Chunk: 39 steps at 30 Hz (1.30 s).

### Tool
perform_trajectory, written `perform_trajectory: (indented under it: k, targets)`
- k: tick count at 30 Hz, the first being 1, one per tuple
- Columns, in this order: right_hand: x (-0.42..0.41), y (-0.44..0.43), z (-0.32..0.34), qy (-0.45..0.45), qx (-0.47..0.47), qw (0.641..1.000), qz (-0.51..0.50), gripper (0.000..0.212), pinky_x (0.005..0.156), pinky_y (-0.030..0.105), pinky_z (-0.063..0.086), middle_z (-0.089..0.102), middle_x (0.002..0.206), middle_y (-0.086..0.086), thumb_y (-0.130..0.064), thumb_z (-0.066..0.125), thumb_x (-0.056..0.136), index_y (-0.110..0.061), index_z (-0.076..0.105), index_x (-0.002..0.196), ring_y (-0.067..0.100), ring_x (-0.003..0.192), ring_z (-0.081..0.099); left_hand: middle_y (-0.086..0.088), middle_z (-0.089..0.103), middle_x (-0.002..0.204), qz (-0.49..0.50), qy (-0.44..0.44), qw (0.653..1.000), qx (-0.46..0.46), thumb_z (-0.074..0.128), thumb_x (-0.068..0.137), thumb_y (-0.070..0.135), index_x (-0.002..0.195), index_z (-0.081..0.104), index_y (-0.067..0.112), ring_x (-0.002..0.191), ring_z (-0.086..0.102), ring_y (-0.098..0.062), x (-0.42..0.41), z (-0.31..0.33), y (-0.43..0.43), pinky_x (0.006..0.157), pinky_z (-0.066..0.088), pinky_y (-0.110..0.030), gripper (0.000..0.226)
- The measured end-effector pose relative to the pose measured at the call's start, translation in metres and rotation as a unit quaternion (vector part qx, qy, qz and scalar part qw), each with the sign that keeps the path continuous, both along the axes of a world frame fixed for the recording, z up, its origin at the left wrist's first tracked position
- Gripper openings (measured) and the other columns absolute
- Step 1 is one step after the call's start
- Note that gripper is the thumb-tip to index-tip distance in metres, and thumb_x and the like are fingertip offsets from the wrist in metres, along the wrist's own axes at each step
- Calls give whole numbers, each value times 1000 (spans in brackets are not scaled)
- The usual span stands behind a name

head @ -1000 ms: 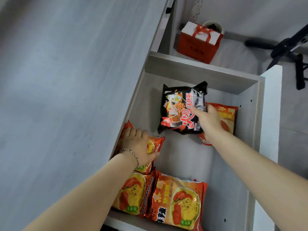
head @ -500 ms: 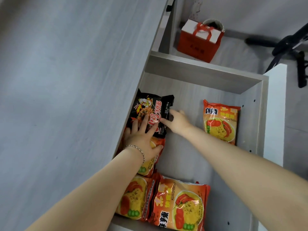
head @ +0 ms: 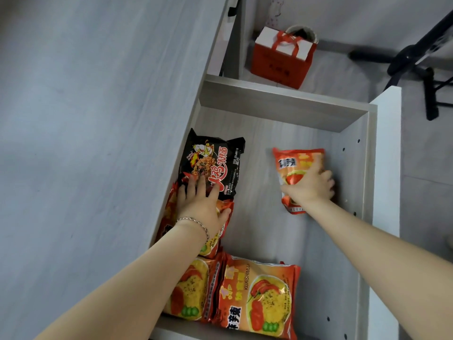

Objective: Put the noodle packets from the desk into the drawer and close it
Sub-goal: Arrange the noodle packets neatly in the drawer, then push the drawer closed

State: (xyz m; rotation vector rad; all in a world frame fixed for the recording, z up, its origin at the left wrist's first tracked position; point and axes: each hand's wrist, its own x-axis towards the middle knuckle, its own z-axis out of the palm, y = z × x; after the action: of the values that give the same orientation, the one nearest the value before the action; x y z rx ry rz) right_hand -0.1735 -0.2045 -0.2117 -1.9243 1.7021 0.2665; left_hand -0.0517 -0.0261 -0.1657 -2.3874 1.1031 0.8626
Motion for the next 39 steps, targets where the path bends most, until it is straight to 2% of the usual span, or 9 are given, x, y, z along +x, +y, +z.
perform_trajectory:
  k: [6,13,19,22,27,29,33,36,39]
  targets:
    - [-37,36,12,51,48,936,346,112,111,53,18,20,154,-2,-44,74,62,-25,5,149,30,137,21,-8,6,161,1,-27,999,-31,27,94,55,150,15,24,148,2,-27,-10,4,22,119,-6,-47,65]
    - [-30,78,11,-30,167,882,440,107,115,44,13,14,156,-7,-52,69,69,-30,3,150,22,141,13,-8,13,160,-16,-36,999,-19,23,96,53,149,17,24,148,2,-28,-11,1,27,118,-7,-48,62]
    - [-27,82,15,-51,170,873,454,87,115,41,10,17,157,-7,-28,58,78,-28,9,149,21,142,13,-8,0,161,-132,2,983,-126,32,99,34,150,11,18,149,0,-24,-33,4,22,119,-5,-45,57]
    - [-27,76,19,-15,149,861,487,76,118,40,6,19,158,-2,-17,52,82,-20,15,149,19,146,9,0,0,161,-176,62,978,-94,34,98,39,151,3,16,149,-5,-19,-46,-3,19,119,-7,-43,67]
    - [-36,72,39,-107,105,931,333,53,117,32,19,39,149,4,-9,44,90,-15,36,141,19,140,30,-3,12,159,-161,27,987,-1,50,88,54,151,5,16,148,2,-25,-49,-9,-1,118,-3,-51,86]
    - [-48,66,49,-150,68,954,250,41,109,27,29,48,139,4,-10,48,90,-14,50,131,18,132,40,-5,19,156,-148,27,988,25,52,87,53,150,12,16,146,8,-28,-50,-7,-11,118,5,-50,83]
    - [-78,49,77,-176,-46,975,130,30,101,24,31,56,127,10,-5,54,84,-8,63,113,24,125,45,-3,24,157,-94,68,992,41,40,93,50,148,22,18,147,9,-26,-51,11,-25,118,10,-49,66]
    - [-97,38,91,-140,-120,982,50,37,107,40,31,47,135,19,-2,57,79,-6,61,115,35,128,37,-3,19,158,-78,54,995,-29,40,95,41,145,28,20,148,8,-24,-48,40,-24,120,7,-48,56]
    - [-106,32,97,-66,-91,993,-24,59,111,47,27,32,145,23,-9,59,80,-7,40,136,40,132,28,-1,5,161,-73,-29,984,-157,40,97,33,148,21,22,149,-1,-21,-38,66,-7,120,-1,-45,56]
